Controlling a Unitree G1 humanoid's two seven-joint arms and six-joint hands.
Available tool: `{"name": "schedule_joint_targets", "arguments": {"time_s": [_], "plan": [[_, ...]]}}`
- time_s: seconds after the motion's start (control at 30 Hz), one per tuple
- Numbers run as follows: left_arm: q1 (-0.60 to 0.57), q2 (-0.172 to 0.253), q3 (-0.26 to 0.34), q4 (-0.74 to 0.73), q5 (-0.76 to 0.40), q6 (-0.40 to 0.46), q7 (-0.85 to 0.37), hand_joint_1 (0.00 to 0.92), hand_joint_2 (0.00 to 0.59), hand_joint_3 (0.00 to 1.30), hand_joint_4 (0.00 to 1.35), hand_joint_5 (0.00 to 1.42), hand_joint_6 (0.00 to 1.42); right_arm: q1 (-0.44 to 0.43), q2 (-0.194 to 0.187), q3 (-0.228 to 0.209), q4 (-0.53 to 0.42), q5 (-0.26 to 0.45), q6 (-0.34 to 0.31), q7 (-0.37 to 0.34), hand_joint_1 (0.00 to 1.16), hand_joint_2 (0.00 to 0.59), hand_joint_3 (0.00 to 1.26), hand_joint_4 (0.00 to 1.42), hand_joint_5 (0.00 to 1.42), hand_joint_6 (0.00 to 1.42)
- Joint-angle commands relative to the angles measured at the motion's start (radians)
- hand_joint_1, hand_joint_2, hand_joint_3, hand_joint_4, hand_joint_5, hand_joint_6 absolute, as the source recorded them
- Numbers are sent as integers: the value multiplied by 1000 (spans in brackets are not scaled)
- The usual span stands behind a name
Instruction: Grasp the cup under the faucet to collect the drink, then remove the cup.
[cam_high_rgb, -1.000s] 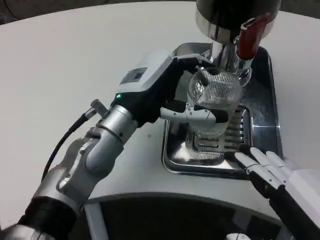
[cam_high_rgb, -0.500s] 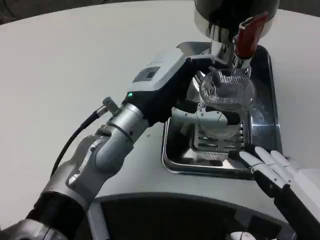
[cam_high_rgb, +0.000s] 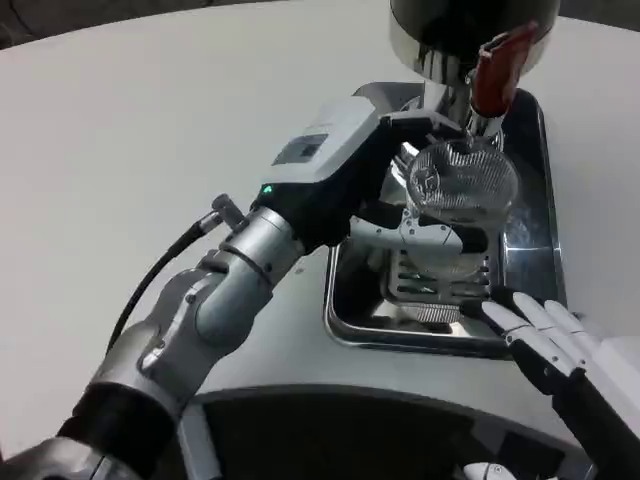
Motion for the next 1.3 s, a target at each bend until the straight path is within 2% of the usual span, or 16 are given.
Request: {"name": "schedule_joint_targets", "arguments": {"time_s": [0.03, 0.3, 0.53, 0.57, 0.6, 0.77, 1.0, 1.17, 1.3], "plan": [[-12, -7, -16, -3, 18, -24, 15, 525, 63, 1029, 1148, 1340, 1424, 20, 7, -18, -16, 17, -13, 12, 395, 375, 93, 1, 0, 0], [-12, -4, -18, 2, 28, -18, 14, 464, 17, 915, 1005, 1226, 1424, 23, 4, -25, -16, 22, -18, 12, 397, 375, 104, 12, 0, 0], [-8, 3, -11, -2, 30, -10, 19, 377, 15, 760, 814, 1105, 1403, 18, 2, -21, -16, 21, -9, 16, 390, 380, 115, 12, 0, 0], [-7, 4, -11, -2, 29, -9, 16, 304, 45, 655, 682, 995, 1335, 16, 1, -20, -16, 22, -5, 18, 390, 379, 115, 12, 0, 0], [-6, 6, -11, -1, 29, -7, 14, 256, 52, 594, 617, 940, 1298, 14, 0, -19, -16, 22, -1, 20, 391, 378, 115, 12, 0, 0], [-3, 10, -10, -2, 33, -4, 22, 188, 50, 448, 416, 705, 1075, 8, -2, -18, -16, 22, 6, 26, 393, 376, 118, 12, 0, 0], [-7, 17, -8, -1, 35, -4, 23, 192, 71, 428, 338, 560, 815, -1, -4, -14, -16, 25, 25, 35, 395, 376, 126, 12, 0, 0], [-9, 20, -11, 2, 34, -6, 16, 198, 66, 372, 226, 418, 601, -4, -9, -11, -16, 26, 34, 38, 396, 375, 133, 12, 0, 0], [-4, 21, -9, -5, 34, -9, 23, 189, 66, 344, 192, 381, 565, -6, -10, -8, -16, 25, 43, 40, 396, 375, 139, 12, 1, 0]]}}
